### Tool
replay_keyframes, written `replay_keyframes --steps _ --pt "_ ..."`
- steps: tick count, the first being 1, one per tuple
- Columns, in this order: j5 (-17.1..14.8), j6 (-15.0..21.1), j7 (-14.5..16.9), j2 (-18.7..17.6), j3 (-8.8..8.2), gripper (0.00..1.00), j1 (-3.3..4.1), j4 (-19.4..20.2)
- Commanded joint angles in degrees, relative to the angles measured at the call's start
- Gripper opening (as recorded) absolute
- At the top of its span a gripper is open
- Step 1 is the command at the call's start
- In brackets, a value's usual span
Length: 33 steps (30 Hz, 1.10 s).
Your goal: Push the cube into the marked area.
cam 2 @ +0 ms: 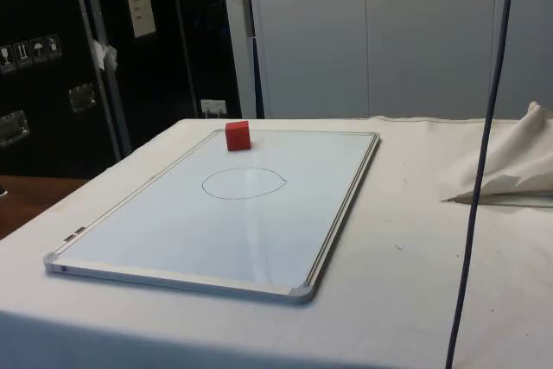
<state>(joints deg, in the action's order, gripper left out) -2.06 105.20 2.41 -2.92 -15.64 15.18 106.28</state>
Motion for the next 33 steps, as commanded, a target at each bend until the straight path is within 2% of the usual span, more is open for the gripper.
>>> replay_keyframes --steps 1,4,5,7,9,14,15,16,17,21,30,31,33 --pt "0.00 -0.06 -0.06 -0.06 0.00 0.99 0.00 -0.06" --pt "0.00 0.00 0.00 0.00 0.00 0.86 0.00 0.00" --pt "-0.06 -0.06 0.00 -0.11 0.00 0.86 0.00 -0.06" --pt "-0.06 -0.06 0.00 -0.11 0.00 0.75 0.00 -0.11" --pt "-0.06 -0.06 0.00 -0.11 0.00 0.57 0.00 -0.11" --pt "0.00 0.00 0.00 0.00 0.00 0.33 0.00 0.00" --pt "-0.06 -0.11 0.00 -0.11 0.00 0.33 0.00 -0.11" --pt "-0.06 -0.11 0.00 -0.11 0.00 0.28 0.00 -0.11" --pt "-0.06 -0.11 0.00 -0.11 0.00 0.19 0.00 -0.11" --pt "-0.23 0.34 -0.17 -0.06 0.00 0.00 -0.06 -0.23" --pt "-0.23 2.86 -0.46 0.29 -0.06 0.00 -0.23 -0.23" --pt "-0.06 2.06 -0.29 0.17 0.00 0.00 -0.17 -0.40" --pt "-0.34 4.30 -0.34 -0.11 -0.11 0.00 -0.34 -0.34"
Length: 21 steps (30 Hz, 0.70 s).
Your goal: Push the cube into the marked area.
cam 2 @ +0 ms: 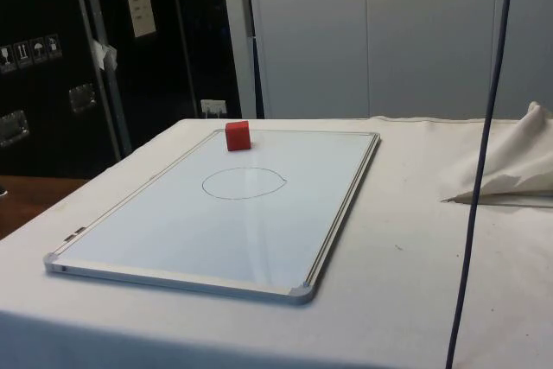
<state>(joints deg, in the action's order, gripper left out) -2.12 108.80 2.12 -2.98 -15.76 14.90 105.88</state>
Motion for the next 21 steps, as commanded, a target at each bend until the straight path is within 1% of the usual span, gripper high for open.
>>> replay_keyframes --steps 1,5,6,7,9,14,15,16,21 --pt "-0.34 1.20 0.00 -0.29 -0.06 0.00 -0.11 -0.06" --pt "-0.52 3.50 0.23 -1.09 -0.06 0.00 -0.40 -0.17" --pt "-0.06 3.15 0.06 -0.86 0.00 0.00 -0.34 0.00" --pt "-0.06 3.84 0.06 -1.09 0.00 0.00 -0.40 0.00" --pt "-0.52 5.90 0.52 -1.95 -0.11 0.00 -0.74 -0.11" --pt "-0.63 8.82 0.97 -3.38 -0.40 0.00 -1.20 0.00" --pt "-0.11 7.85 0.46 -2.92 -0.29 0.00 -0.97 0.00" --pt "-0.74 9.91 1.26 -4.01 -0.63 0.00 -1.38 0.06" --pt "-1.26 12.72 2.35 -5.90 -1.38 0.00 -1.72 0.06"
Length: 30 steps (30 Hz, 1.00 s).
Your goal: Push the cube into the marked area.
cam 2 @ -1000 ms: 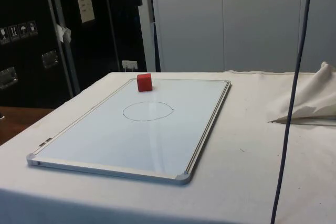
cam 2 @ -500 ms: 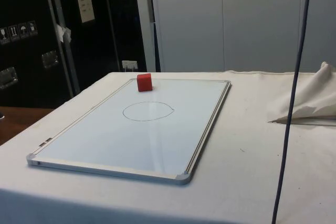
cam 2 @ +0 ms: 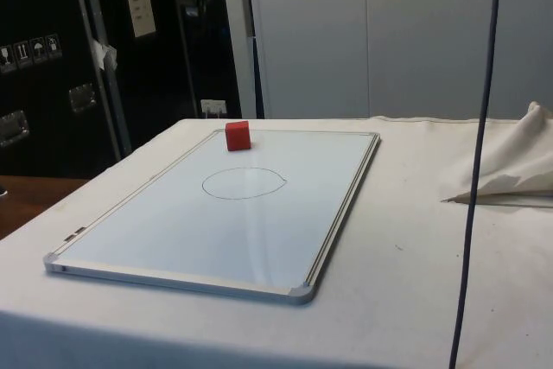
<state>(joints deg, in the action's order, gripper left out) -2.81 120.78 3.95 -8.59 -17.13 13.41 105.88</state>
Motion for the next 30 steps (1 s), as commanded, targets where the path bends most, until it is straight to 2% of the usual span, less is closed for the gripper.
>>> replay_keyframes --steps 1,2,4,9,10,11,19,20,21,23,29,30 --pt "-0.69 1.20 0.69 -0.63 -0.11 0.00 -0.29 0.06" --pt "-0.11 0.52 0.23 -0.40 -0.17 0.00 -0.06 0.00" --pt "-1.09 2.92 1.49 -1.83 -0.69 0.00 -0.52 0.06" --pt "-2.18 6.13 3.09 -4.35 -1.83 0.00 -1.03 0.23" --pt "-1.60 5.44 2.64 -4.24 -2.01 0.00 -0.69 0.06" --pt "-2.46 6.59 3.44 -4.76 -2.06 0.00 -1.09 0.29" --pt "-4.47 10.31 5.96 -8.19 -3.90 0.00 -1.72 0.52" --pt "-3.95 9.74 5.56 -8.19 -4.24 0.00 -1.38 0.34" --pt "-4.76 10.83 6.25 -8.59 -4.13 0.00 -1.78 0.57" --pt "-5.33 11.80 6.93 -9.45 -4.64 0.00 -1.95 0.63" --pt "-7.22 15.13 8.88 -12.32 -5.96 0.00 -2.23 0.57" --pt "-6.59 14.27 8.25 -11.92 -6.19 0.00 -1.78 0.57"
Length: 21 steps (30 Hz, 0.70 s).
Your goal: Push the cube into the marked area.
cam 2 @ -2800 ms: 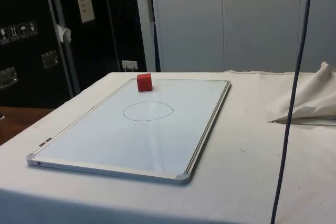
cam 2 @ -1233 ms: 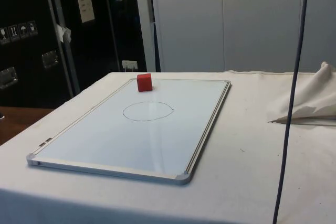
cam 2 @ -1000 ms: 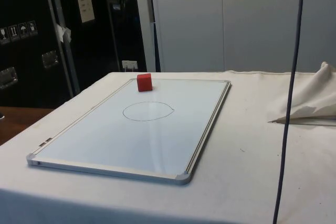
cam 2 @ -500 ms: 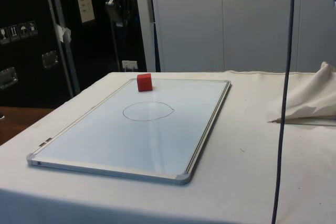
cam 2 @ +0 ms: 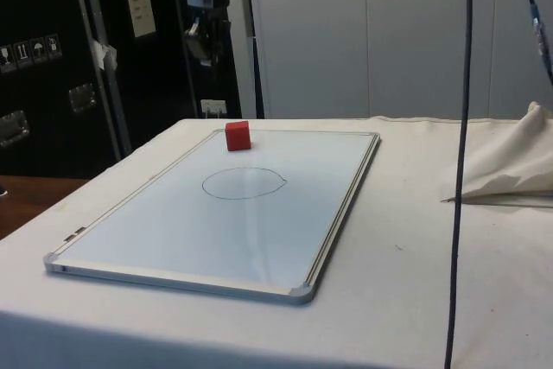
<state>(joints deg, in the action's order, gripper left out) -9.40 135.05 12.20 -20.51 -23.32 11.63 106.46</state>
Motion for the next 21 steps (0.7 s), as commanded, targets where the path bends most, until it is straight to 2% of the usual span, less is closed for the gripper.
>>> replay_keyframes --steps 1,5,6,9,10,11,19,20,21 --pt "-0.86 1.26 0.86 -0.80 0.06 0.00 -0.52 -0.06" --pt "-1.26 2.92 1.49 -2.29 -0.52 0.00 -0.69 -0.40" --pt "-1.32 3.27 1.83 -3.09 -0.74 0.00 -1.03 -1.03" --pt "-1.49 3.44 2.46 -4.35 -1.20 0.00 -1.38 -2.23" --pt "-0.80 3.50 1.72 -3.95 -1.72 0.00 -0.69 -1.60" --pt "-1.66 3.38 2.75 -4.76 -1.43 0.00 -1.49 -2.64" --pt "-4.18 3.15 6.02 -8.82 -3.67 0.00 -2.18 -6.82" --pt "-3.78 3.44 5.50 -8.54 -4.30 0.00 -1.49 -6.30" --pt "-4.53 3.15 6.42 -9.34 -3.84 0.00 -2.29 -7.28"
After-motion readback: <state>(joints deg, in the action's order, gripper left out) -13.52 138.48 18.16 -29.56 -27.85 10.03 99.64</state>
